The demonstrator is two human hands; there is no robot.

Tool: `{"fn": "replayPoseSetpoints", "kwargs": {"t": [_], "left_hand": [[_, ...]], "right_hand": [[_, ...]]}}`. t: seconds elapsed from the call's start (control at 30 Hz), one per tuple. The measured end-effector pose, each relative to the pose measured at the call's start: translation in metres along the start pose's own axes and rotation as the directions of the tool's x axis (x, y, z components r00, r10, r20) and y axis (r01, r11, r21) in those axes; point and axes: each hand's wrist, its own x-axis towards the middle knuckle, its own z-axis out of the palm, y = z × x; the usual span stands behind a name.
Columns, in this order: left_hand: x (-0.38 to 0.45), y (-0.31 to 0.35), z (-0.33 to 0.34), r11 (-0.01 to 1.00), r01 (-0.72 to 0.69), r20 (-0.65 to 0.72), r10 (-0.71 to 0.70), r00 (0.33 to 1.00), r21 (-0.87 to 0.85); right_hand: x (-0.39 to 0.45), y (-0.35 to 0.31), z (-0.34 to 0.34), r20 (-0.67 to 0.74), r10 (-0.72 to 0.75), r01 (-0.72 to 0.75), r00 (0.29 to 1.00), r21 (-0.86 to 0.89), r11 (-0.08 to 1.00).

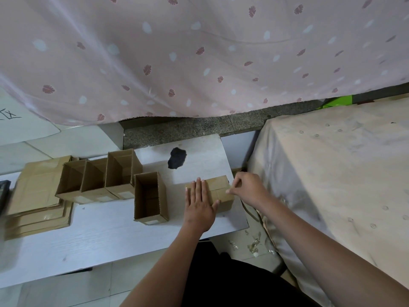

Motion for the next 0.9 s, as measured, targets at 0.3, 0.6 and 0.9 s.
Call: {"fn": "replayPoseSetpoints", "kwargs": {"t": [0.3,0.6,0.9], "left_hand": [[-0.009,-0.006,-0.004,0.998,-0.055,0.003,0.055,0.998,0.009],[-0.016,-0.035,-0.001,0.998,-0.060,-0.051,0.061,0.997,0.015],[-0.019,-0.042,-0.004,0.995,-0.079,-0.048,0.083,0.995,0.068]], "right_hand": [[0.005,0.020,-0.011,-0.064,-0.033,0.026,0.997,-0.097,0.995],[0.001,0.014,-0.005,-0.032,0.046,-0.047,0.998,-0.047,0.998],[-0.011,0.009,0.000,-0.089,0.046,-0.062,0.995,-0.192,0.979]]}}
